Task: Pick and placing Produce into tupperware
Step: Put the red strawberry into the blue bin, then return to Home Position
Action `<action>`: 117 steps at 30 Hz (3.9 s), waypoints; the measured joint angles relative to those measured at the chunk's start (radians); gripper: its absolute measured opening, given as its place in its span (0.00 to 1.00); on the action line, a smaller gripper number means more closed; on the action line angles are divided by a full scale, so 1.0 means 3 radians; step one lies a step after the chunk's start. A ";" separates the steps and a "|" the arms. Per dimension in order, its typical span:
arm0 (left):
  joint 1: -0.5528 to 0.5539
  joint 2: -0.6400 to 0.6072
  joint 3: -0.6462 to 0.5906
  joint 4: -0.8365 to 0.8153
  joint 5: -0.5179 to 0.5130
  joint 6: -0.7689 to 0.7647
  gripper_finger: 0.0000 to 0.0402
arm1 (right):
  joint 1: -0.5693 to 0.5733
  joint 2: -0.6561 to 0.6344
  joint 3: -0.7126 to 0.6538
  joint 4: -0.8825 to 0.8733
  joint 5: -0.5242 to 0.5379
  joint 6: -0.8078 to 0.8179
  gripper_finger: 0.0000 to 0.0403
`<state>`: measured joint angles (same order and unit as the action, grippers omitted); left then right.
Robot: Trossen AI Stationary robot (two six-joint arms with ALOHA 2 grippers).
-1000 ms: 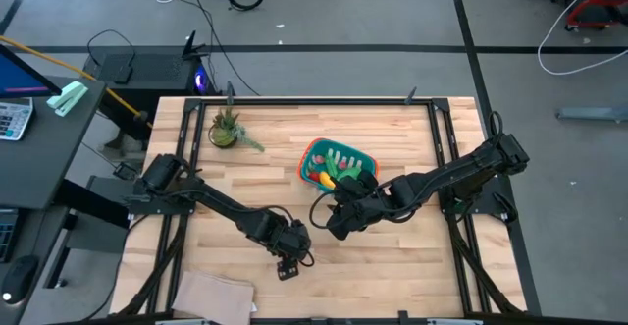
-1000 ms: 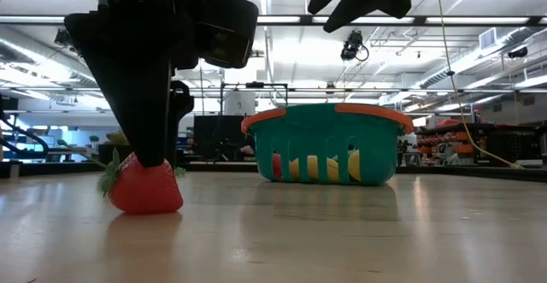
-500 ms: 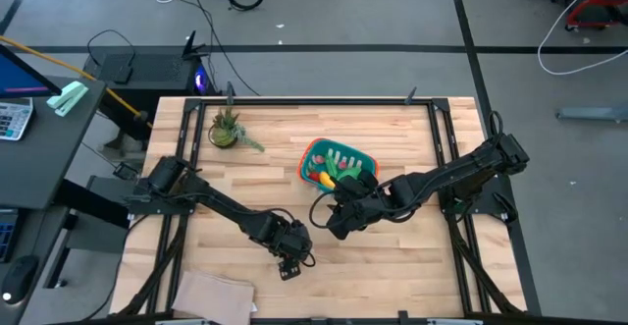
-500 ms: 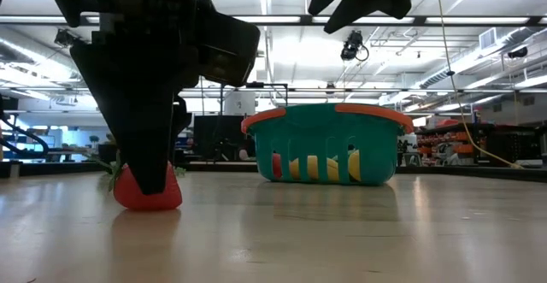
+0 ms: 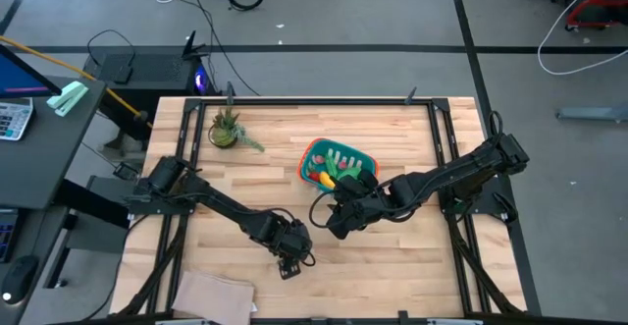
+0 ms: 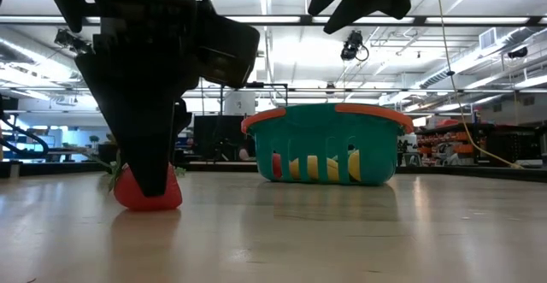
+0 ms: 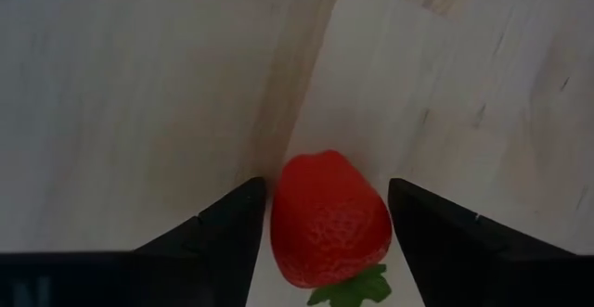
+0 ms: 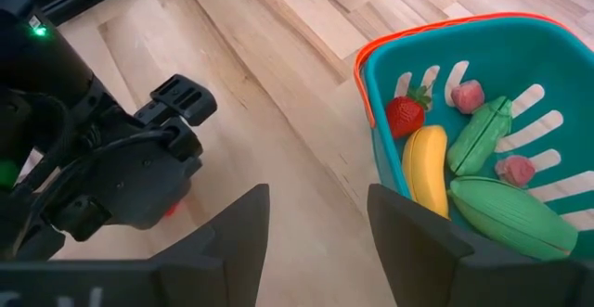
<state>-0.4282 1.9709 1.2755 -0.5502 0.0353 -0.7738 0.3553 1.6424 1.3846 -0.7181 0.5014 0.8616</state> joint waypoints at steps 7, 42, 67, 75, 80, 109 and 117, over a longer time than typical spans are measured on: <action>0.0000 0.0001 -0.0001 -0.0013 0.0000 -0.0003 0.50 | 0.0000 0.0000 0.0000 0.0001 0.0000 0.0000 0.48; 0.1083 -0.0156 0.1387 -0.0308 -0.0141 0.1023 0.50 | 0.0024 -0.1374 0.0001 -0.0424 0.1067 -0.0002 0.42; 0.2064 0.0419 0.1527 -0.0356 0.0097 0.1162 0.53 | 0.0023 -0.0940 0.0000 -0.0947 0.1331 0.0279 0.41; 0.2071 0.0529 0.1527 -0.0390 0.0092 0.0961 0.67 | 0.0032 -0.0858 0.0001 -0.0945 0.1281 0.0474 0.41; 0.2066 0.0443 0.1525 -0.0433 0.0234 0.0949 0.66 | 0.0032 -0.0873 0.0001 -0.0950 0.1238 0.0403 0.41; 0.1303 -0.2384 0.3090 -0.3386 -0.1154 0.0439 0.49 | 0.0894 -0.2219 0.0001 -0.0998 0.1536 -0.0337 0.41; 0.1211 -0.3140 0.2725 -0.3313 -0.1151 0.0840 0.47 | 0.0342 -0.2141 0.0000 -0.0769 0.1141 -0.0988 0.41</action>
<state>-0.0650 1.0290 2.0929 -1.5439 -0.3101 -0.5217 0.4578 1.0001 1.3846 -0.9489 0.8438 0.5653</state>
